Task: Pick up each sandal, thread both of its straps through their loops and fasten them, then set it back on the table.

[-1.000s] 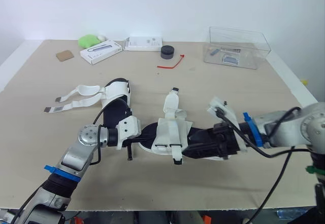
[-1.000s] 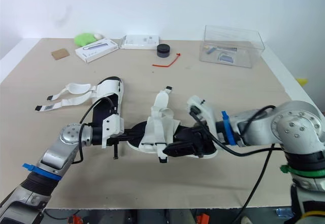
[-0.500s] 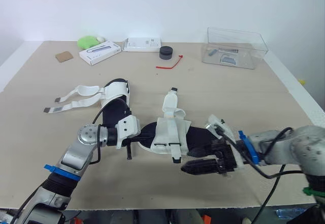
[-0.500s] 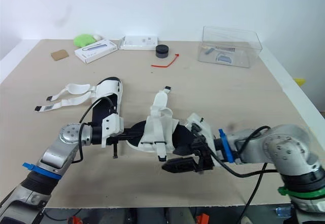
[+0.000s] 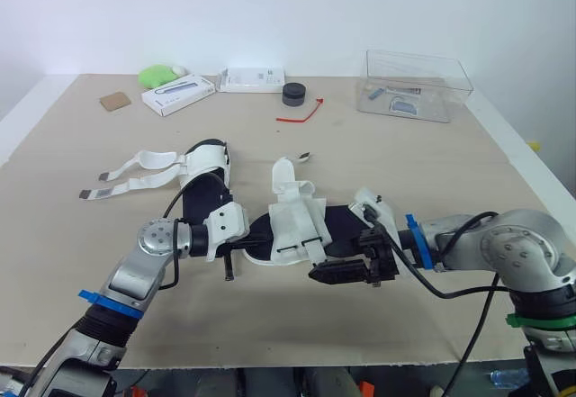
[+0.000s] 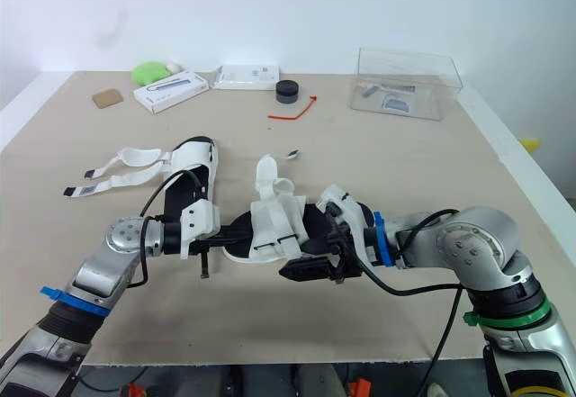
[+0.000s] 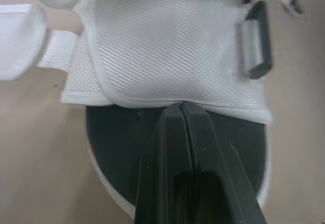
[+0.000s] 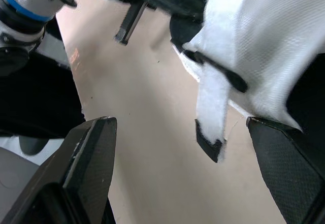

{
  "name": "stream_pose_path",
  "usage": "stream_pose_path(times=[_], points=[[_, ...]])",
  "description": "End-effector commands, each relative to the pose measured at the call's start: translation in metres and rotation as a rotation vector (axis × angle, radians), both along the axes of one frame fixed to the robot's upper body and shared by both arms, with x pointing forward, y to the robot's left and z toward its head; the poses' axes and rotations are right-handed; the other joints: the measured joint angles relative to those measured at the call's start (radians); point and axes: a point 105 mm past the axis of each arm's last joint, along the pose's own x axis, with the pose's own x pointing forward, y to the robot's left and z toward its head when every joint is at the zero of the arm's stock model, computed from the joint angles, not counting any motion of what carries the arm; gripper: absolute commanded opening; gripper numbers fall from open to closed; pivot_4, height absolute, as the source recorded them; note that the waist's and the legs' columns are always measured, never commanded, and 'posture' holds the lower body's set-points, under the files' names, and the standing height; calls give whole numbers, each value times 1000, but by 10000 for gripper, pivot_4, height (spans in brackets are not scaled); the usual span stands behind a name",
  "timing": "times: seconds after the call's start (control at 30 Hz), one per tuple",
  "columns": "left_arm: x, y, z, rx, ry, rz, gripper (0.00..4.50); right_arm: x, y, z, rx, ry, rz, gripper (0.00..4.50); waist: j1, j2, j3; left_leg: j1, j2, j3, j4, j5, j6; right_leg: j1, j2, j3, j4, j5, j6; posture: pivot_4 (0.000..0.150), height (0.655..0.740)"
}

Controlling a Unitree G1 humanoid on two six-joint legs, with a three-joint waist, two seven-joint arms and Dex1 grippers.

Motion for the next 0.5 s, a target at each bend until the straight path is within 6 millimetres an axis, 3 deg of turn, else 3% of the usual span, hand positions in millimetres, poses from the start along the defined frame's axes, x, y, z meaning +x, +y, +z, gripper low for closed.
stream_pose_path(times=[0.03, 0.17, 0.37, 0.4, 0.5], points=[[6, 4, -7, 36, -2, 43, 0, 0, 4, 8, 26, -14, 23, 43860, 0, 0, 0, 0, 0, 0, 0, 0, 0, 0, 0, 0, 0, 0, 0, 1500, 7400], [7, 4, -9, 38, -4, 51, 0, -1, 7, 4, 23, 7, 31, 32097, 0, 0, 0, 1, 0, 0, 2, 0, 0, 0, 0, 0, 3, 0, 0, 1500, 7400], [5, 2, -11, 35, -1, 51, 0, 0, 6, -8, 0, 41, 3, 3360, 0, 0, 0, 1, 0, 0, 3, 2, -1, 0, 0, 0, 5, 0, 0, 1500, 7400], [5, 2, -11, 35, 0, 51, 0, 0, 4, -10, -4, 50, -6, 961, 0, 0, 0, 1, 0, 0, 3, 2, -1, 0, 0, 0, 5, 0, 0, 1500, 7400], [4, 2, -12, 37, 2, 52, 0, -8, 0, -17, -26, 80, -5, 961, 0, 0, 0, 1, 0, 0, 3, 2, -1, 0, 0, 0, 6, 0, 0, 1500, 7400]])
